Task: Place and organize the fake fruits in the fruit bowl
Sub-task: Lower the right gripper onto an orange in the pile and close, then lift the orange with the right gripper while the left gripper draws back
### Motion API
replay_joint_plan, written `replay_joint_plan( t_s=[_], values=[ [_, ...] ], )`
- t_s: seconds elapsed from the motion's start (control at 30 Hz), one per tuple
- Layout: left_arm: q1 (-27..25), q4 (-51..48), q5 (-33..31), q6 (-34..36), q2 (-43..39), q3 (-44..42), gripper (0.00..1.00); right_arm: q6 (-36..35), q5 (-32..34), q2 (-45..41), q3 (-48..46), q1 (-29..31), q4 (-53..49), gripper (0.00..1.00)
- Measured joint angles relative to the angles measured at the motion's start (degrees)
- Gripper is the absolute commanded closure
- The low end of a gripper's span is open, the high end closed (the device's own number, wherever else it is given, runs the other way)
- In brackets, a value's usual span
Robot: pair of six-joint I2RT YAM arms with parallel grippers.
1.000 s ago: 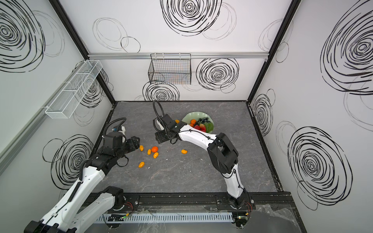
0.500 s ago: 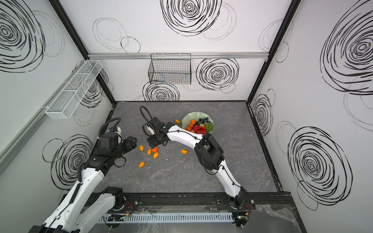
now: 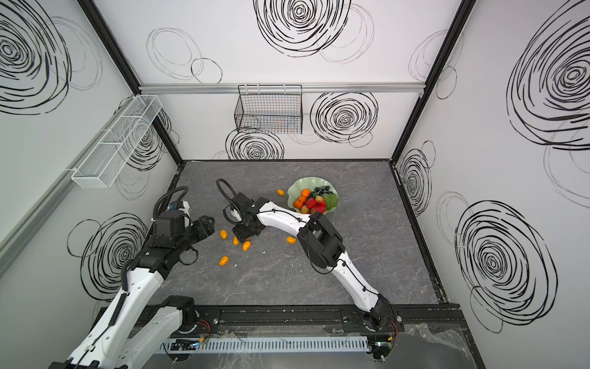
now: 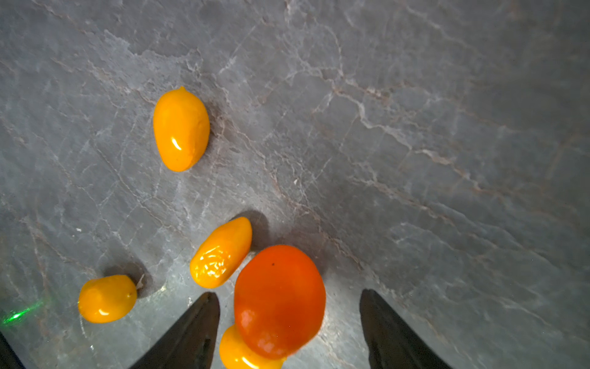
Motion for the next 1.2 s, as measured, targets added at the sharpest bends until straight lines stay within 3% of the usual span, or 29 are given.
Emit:
replay_joint_plan(
  t_s=[0.43,0.8,1.0,1.2],
  values=[
    [0.0,0.02,0.52,0.0,0.0,0.0,0.29,-0.61,0.13,0.72,0.57,0.15,-0.7,0.45],
    [-0.09,0.07,0.57,0.0,0.0,-0.15,0.29,-0.52,0.76,0.52,0.26,0.15,-0.44,0.5],
    [-2.34,0.31,0.13,-0.02,0.02,-0.44,0.29,-0.09,1.68,-3.3,-5.33,0.11,0.72,0.51],
    [-8.55,1.7,-1.79,-1.11,1.99,-0.59,0.29,0.96,2.1,-13.38,-15.3,-1.01,3.72,0.53]
  ],
)
